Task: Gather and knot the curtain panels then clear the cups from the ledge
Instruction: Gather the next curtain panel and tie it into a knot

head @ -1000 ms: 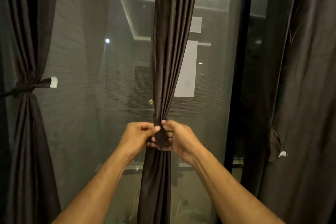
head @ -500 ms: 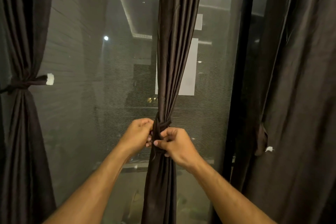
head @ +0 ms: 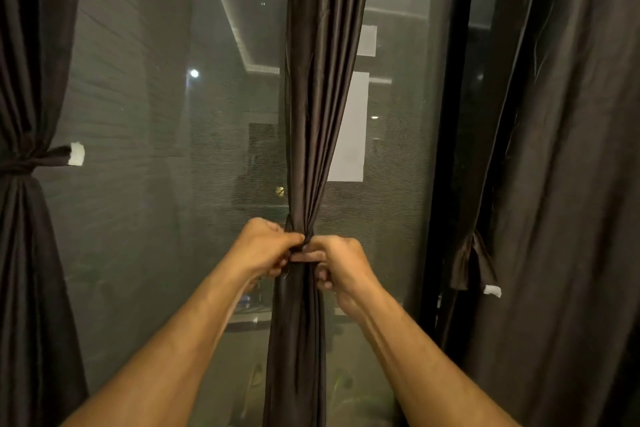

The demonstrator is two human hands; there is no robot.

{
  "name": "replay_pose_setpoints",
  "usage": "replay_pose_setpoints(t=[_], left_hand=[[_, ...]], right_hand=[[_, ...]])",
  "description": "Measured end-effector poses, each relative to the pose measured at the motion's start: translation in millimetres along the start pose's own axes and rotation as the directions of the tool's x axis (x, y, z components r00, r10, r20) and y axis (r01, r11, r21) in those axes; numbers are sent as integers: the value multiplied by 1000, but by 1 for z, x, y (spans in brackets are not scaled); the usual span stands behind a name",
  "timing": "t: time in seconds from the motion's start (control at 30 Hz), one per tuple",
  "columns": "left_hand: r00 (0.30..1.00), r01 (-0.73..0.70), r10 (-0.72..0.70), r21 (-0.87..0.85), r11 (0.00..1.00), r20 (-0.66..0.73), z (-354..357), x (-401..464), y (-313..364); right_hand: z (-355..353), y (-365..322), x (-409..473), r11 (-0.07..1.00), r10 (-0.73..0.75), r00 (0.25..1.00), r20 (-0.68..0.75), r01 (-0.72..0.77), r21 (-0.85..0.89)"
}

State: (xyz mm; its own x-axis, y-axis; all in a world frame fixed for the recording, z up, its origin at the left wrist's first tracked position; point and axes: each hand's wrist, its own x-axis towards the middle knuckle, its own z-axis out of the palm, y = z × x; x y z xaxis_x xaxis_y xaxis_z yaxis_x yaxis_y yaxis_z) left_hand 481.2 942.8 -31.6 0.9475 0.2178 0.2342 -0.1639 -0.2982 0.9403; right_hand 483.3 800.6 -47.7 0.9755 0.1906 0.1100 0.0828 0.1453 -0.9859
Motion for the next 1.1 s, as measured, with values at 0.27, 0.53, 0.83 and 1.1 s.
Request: replay_pose_setpoints(t=[0.27,0.53,0.83,1.1], left_hand=[[996,84,-88,-222,971,-7,-3,-16,0],[970,89,-207,-612,786,-124,11,-20,-6],[965,-42,-96,-508,861,-243,26,-24,-26],[974,-99,-9,-462,882,-226,21,-25,-29]], right_hand=[[12,-8,10,982,-27,989,-144,53,184],[26,6,7,776,62,998,15,-58,628],[25,7,8,958,-6,995,102,-23,287],[16,11,1,959,-257,959,-121,237,-158]])
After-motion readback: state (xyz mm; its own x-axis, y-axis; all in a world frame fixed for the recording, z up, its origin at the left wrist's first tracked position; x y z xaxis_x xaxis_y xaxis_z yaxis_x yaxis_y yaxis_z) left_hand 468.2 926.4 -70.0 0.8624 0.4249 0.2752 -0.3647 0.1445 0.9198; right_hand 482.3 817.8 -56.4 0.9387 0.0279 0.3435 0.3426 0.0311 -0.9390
